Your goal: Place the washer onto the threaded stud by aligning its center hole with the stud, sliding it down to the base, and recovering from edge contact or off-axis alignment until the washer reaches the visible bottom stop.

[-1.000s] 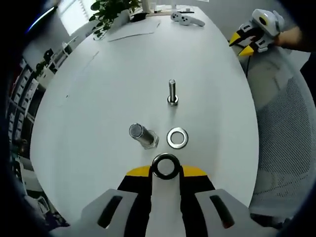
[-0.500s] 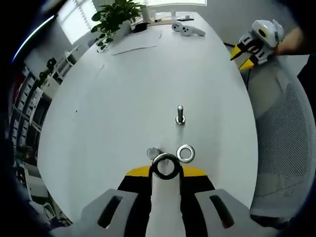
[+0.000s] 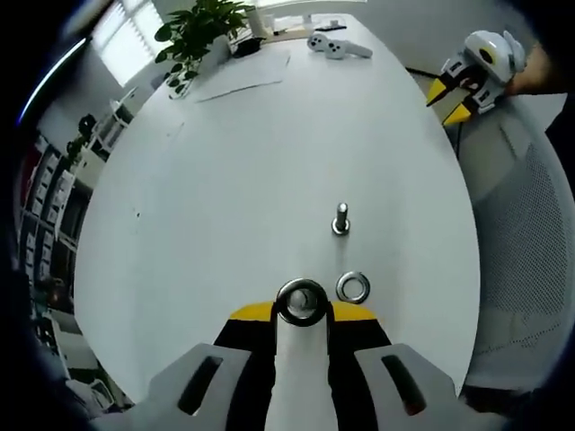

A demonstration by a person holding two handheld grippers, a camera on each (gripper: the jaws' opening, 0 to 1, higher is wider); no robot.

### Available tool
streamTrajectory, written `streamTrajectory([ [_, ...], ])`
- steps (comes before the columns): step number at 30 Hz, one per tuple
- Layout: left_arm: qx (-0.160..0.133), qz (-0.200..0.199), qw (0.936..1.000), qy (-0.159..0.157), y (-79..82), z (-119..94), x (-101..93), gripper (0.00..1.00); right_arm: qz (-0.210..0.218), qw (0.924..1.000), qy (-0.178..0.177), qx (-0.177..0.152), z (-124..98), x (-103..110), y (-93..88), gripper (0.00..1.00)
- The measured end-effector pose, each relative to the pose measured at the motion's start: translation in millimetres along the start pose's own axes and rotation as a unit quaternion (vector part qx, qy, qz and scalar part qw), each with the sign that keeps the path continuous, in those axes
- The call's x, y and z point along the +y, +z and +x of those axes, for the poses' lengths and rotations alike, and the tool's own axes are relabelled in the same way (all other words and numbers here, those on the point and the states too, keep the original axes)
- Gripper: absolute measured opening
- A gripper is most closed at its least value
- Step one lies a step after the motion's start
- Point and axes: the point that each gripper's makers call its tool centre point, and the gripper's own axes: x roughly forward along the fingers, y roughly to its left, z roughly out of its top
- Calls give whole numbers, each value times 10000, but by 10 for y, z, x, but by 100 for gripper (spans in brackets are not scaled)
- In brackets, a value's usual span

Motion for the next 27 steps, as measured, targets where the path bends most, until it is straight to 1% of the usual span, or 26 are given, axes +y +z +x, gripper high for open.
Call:
streamTrajectory([
  [3, 95, 68, 9999, 0, -30, 36, 7, 18, 6, 10000, -13, -7, -1, -4, 2, 23],
  [9, 99, 52, 9999, 6, -16, 57, 43, 18, 15, 10000, -22, -32, -4, -7, 7, 23],
  [20, 290, 142, 9994, -121, -43, 197, 29, 18, 12, 10000, -5, -23, -2, -5, 2, 23],
  [27, 357, 143, 9991, -193, -97, 305, 34, 18, -1, 10000, 44, 0, 5, 10, -6, 23],
])
